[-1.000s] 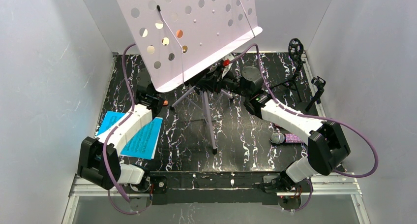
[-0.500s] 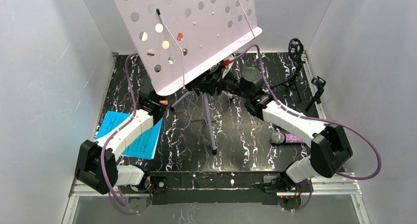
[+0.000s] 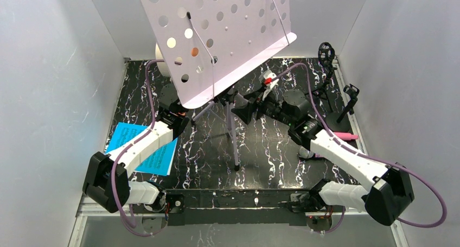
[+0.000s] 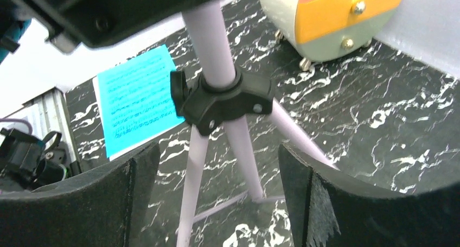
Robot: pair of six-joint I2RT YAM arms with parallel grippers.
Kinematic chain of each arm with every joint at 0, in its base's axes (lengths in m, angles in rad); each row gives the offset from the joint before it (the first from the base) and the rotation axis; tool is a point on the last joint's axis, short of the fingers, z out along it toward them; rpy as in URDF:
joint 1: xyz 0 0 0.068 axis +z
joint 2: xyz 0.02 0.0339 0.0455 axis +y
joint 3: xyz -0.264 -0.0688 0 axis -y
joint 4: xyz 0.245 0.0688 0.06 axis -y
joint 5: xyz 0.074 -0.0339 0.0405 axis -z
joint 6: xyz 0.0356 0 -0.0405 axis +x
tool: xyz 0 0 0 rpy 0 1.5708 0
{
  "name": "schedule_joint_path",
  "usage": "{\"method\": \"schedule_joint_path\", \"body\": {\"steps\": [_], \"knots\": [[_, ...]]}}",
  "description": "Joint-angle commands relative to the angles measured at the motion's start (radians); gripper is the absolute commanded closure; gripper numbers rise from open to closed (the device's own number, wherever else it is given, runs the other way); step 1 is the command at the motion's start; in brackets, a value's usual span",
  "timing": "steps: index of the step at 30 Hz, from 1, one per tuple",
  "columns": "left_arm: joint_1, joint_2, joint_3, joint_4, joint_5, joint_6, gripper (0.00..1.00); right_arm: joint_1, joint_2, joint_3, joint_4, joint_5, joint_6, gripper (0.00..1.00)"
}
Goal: Pack up the instrument practice props
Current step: Close the music stand at the center of the board.
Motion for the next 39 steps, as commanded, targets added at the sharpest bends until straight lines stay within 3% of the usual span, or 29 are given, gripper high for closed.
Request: {"method": "schedule_joint_path", "body": {"steps": [1,6,15,26,39], "knots": [[-0.021,-0.001,0.022,0.042,0.016,0.094,1.00,-0.002,-0.062,-0.085,-0.038,-0.021,0.058,0.14],[-0.024,0.001,-0.004,0.042,0.006,0.095,1.00,0.010,-0.062,-0.188,0.060,-0.086,0.149,0.22],[-0.026,-0.008,-0.035,0.046,-0.013,0.092,1.00,0.099,0.065,-0.214,0.196,-0.024,0.177,0.33],[-0.029,0.001,-0.034,0.067,-0.030,-0.006,1.00,0.108,0.055,-0.201,0.243,0.089,0.107,0.99],[-0.099,-0.028,-0.084,0.070,-0.116,-0.030,1.00,0.107,-0.028,-0.149,0.327,0.130,0.009,0.99]]}}
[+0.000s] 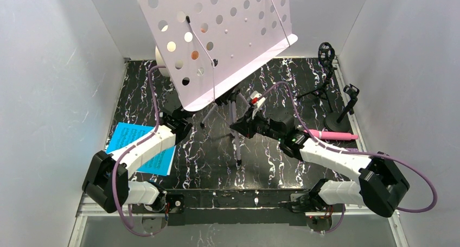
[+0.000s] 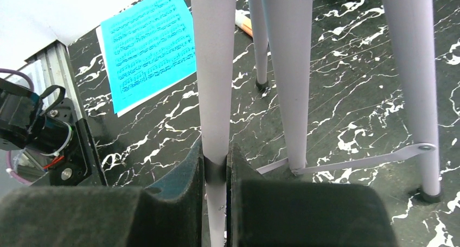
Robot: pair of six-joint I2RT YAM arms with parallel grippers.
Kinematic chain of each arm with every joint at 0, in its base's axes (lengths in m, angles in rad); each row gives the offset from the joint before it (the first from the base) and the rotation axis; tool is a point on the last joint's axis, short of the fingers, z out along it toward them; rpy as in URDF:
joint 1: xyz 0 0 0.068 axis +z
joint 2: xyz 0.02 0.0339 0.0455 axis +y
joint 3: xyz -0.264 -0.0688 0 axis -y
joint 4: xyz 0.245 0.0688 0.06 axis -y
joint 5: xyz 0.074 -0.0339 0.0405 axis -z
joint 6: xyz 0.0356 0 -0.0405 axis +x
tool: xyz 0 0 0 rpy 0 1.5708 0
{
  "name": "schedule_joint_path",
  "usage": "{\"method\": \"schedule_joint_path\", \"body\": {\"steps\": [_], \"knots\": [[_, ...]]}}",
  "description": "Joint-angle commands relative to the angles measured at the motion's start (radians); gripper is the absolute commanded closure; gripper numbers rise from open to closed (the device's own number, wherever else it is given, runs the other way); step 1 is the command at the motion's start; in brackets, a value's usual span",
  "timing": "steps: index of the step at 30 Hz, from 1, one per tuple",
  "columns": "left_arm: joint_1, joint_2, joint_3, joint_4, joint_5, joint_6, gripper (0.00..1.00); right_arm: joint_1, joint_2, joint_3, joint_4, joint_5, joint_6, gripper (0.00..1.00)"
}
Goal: Pack up the instrument practice props
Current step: Close the music stand at the center of the board.
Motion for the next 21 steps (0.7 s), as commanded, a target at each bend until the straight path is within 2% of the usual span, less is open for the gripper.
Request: {"method": "schedule_joint_path", "body": {"steps": [1,9,21], "knots": [[-0.049,-0.024,-0.027,-0.005,0.009,0.002,1.00,-0.008,-0.072,0.079,0.200,0.070,-0.062,0.99],[-0.100,-0.043,-0.049,-0.004,-0.028,0.003,1.00,-0.007,-0.075,0.098,0.255,0.068,-0.071,0.99],[-0.104,-0.101,0.004,-0.032,-0.074,-0.074,1.00,-0.008,-0.101,0.152,0.292,0.087,-0.105,0.99]]}}
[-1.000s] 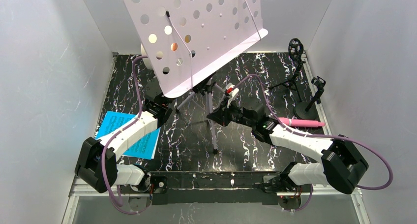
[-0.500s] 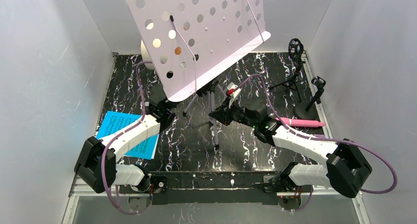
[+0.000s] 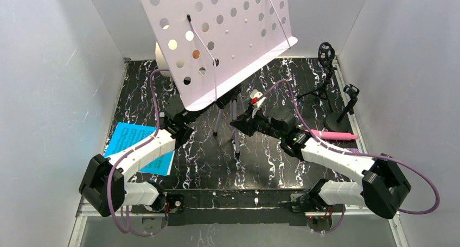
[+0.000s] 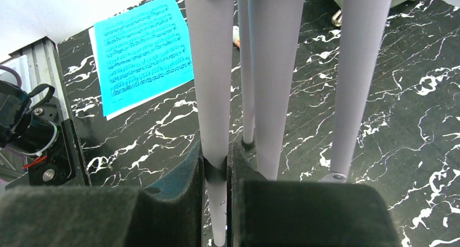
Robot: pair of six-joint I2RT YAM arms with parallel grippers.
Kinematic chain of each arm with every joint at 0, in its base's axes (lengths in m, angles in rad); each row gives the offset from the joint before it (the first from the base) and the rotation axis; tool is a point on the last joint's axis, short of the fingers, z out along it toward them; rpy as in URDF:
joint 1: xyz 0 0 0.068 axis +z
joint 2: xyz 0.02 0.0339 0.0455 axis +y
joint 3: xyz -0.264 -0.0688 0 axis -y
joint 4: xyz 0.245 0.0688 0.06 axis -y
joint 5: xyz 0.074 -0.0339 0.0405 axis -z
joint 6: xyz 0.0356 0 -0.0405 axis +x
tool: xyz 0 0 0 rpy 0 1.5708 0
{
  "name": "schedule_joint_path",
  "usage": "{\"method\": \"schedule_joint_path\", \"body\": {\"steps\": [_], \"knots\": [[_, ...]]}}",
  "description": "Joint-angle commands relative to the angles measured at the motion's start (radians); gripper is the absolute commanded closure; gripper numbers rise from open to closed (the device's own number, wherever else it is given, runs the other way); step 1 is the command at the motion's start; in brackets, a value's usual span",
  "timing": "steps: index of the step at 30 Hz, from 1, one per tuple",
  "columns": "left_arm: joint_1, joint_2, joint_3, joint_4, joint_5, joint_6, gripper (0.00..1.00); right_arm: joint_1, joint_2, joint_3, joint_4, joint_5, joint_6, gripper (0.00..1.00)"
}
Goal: Pack up the instrument practice props
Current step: Close the music stand at the center of the board.
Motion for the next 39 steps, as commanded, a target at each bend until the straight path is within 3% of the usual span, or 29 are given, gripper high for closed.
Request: {"method": "schedule_joint_path", "body": {"steps": [1,10,12,14,16,19,21,25,29,32,35,39], "knots": [[-0.039,-0.063,0.030,0.011,0.055,-0.059,1.00,-0.008,-0.082,0.116,0.310,0.079,-0.011,0.99],[-0.059,-0.137,-0.121,-0.001,-0.018,-0.013,1.00,-0.009,-0.059,0.007,0.330,0.071,0.029,0.96],[-0.059,-0.162,-0.141,-0.001,-0.045,0.000,1.00,-0.009,-0.056,-0.022,0.320,0.078,0.031,0.81],[-0.059,-0.173,-0.147,-0.004,-0.053,0.004,1.00,-0.009,-0.059,-0.043,0.319,0.087,0.031,0.57],[-0.059,-0.171,-0.142,-0.009,-0.055,0.002,1.00,-0.008,-0.061,-0.054,0.320,0.094,0.032,0.39],[-0.059,-0.160,-0.128,-0.016,-0.059,-0.001,1.00,-0.008,-0.057,-0.048,0.318,0.095,0.031,0.35],[-0.059,-0.156,-0.121,-0.018,-0.066,-0.005,1.00,-0.008,-0.053,-0.040,0.315,0.091,0.032,0.36],[-0.059,-0.151,-0.108,-0.019,-0.071,-0.002,1.00,-0.008,-0.044,-0.034,0.315,0.069,0.037,0.58],[-0.060,-0.154,-0.087,-0.019,-0.084,0.001,0.87,-0.008,-0.038,-0.042,0.316,0.064,0.038,0.84],[-0.060,-0.159,-0.071,-0.019,-0.089,0.010,0.75,-0.008,-0.039,-0.050,0.311,0.058,0.038,0.98],[-0.059,-0.167,-0.051,-0.018,-0.098,0.021,0.62,-0.008,-0.041,-0.057,0.304,0.056,0.035,0.99],[-0.059,-0.172,-0.024,-0.017,-0.094,0.043,0.54,-0.008,-0.044,-0.064,0.302,0.055,0.032,0.99]]}}
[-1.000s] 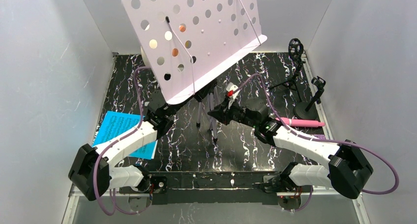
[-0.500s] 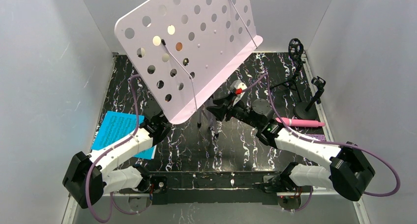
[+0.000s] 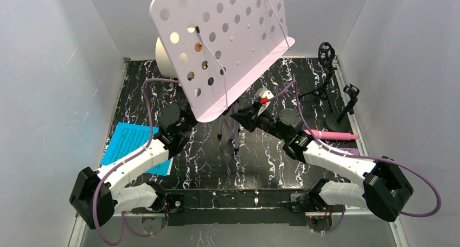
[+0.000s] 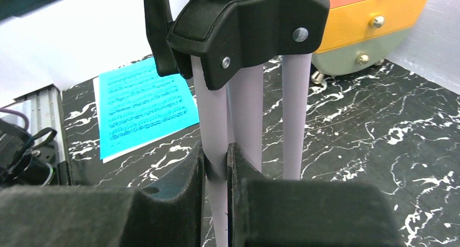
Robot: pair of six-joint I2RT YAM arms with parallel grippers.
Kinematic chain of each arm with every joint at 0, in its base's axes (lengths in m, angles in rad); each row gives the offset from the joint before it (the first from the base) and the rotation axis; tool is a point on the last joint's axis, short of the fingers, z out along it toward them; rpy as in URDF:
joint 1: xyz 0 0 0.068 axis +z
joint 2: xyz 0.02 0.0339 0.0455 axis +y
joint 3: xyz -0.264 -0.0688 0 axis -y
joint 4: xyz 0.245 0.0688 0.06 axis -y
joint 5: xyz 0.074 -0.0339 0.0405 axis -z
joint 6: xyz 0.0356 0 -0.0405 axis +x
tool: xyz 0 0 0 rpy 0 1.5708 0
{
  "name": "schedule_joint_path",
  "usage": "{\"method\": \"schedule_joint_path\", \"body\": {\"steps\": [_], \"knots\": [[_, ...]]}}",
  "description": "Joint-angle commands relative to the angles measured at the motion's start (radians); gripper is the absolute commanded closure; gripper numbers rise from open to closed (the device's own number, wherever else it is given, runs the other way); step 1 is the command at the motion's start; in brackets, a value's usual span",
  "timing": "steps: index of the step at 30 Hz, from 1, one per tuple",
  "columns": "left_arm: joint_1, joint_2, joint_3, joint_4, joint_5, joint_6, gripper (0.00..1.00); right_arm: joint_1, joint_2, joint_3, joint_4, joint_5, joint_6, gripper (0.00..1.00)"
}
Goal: Pack up the instrument practice props
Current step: Close the music stand at the center of the board.
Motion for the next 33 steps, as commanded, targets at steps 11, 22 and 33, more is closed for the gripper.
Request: {"method": "schedule_joint_path", "body": {"steps": [11,22,33], "knots": [[-0.005,0.046,0.109,0.032,-0.001,0.085,0.47,-0.009,-0.003,0.008,0.038,-0.043,0.011,0.99],[-0.006,0.061,0.155,0.042,0.010,0.161,0.83,-0.009,0.007,0.015,0.023,-0.034,-0.005,0.99],[-0.006,0.016,0.108,0.046,0.067,0.064,1.00,-0.009,-0.019,0.124,0.069,-0.012,-0.030,0.99]]}}
